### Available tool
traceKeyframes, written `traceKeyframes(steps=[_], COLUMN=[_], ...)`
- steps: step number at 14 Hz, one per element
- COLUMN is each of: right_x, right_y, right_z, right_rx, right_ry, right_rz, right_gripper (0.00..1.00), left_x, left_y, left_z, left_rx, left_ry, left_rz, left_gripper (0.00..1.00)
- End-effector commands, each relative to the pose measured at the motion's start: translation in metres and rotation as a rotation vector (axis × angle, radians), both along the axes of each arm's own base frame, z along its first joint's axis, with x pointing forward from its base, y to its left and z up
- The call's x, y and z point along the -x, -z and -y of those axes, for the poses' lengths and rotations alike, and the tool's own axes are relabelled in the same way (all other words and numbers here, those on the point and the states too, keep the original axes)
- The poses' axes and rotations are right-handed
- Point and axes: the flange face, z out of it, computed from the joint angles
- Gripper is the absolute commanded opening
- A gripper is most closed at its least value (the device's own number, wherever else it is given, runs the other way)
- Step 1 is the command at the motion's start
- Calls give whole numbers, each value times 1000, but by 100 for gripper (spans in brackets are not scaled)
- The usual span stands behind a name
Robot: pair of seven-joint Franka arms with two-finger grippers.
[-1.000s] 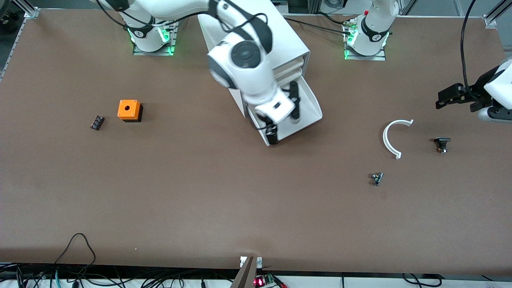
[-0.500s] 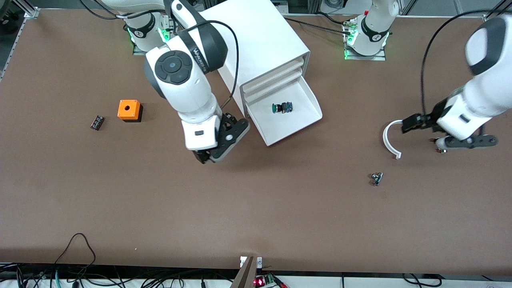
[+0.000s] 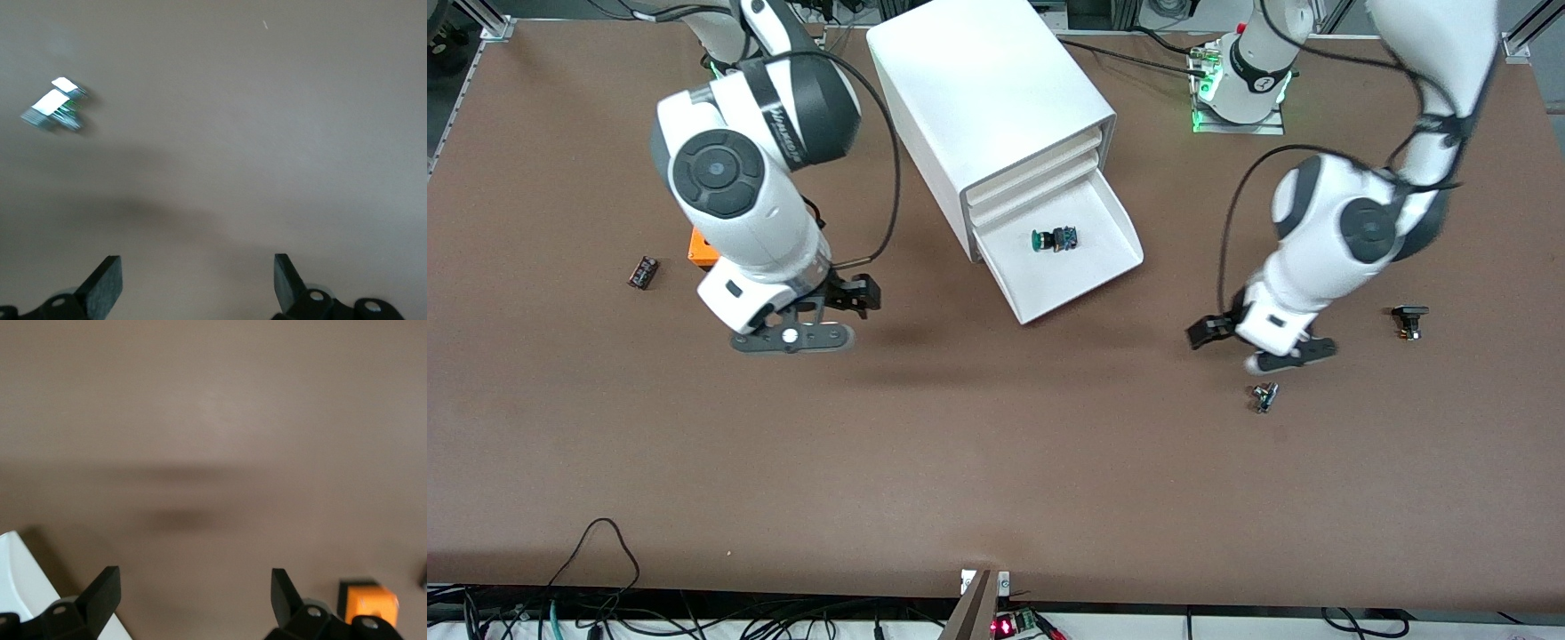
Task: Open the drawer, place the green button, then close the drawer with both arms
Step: 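Push the drawer shut with the left gripper while the right gripper retracts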
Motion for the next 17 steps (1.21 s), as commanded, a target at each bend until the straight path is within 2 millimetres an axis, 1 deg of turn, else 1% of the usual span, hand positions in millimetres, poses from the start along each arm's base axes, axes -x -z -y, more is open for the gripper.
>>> traceKeyframes(steps=[1,2,3,4,5,6,8,9,10,12,13,14,15,16,17], right_x=[3,6,8,11,13,16,26,30,32,33,34,36,41,48,56], right_y=[-43,-59,-70,-78,-80,-78,-78,-83,-81,-68,-68,-63,-62,-63,-65], right_z=[90,123,155,179,205,230,259,268,278,296,302,305,308,309,309], right_rx=[13,15,13,3,-5,-12,-24,-27,-26,-25,-29,-32,-33,-34,-35], right_ry=[174,214,248,245,231,198,159,136,116,85,45,15,15,18,15], right_rz=[-23,-28,-28,-20,-20,-23,-23,-12,-26,-46,-34,-16,-3,4,4], right_gripper=[100,100,100,100,100,100,100,100,100,100,100,100,100,100,100], left_x=[19,27,34,43,50,55,62,71,86,116,128,141,153,164,171], left_y=[27,37,49,60,67,70,73,75,78,79,80,81,85,83,81], left_z=[41,58,72,87,100,109,114,120,132,158,168,179,185,197,205], left_rx=[2,0,-8,-15,-23,-26,-34,-40,-46,-47,-45,-47,-58,-56,-51], left_ry=[-40,-37,-41,-33,-33,-45,-43,-23,8,75,101,129,156,187,205], left_rz=[-8,-28,-48,-59,-69,-76,-88,-98,-110,-129,-137,-149,-172,-184,-186], left_gripper=[100,100,100,100,100,100,100,100,100,100,100,100,100,100,100])
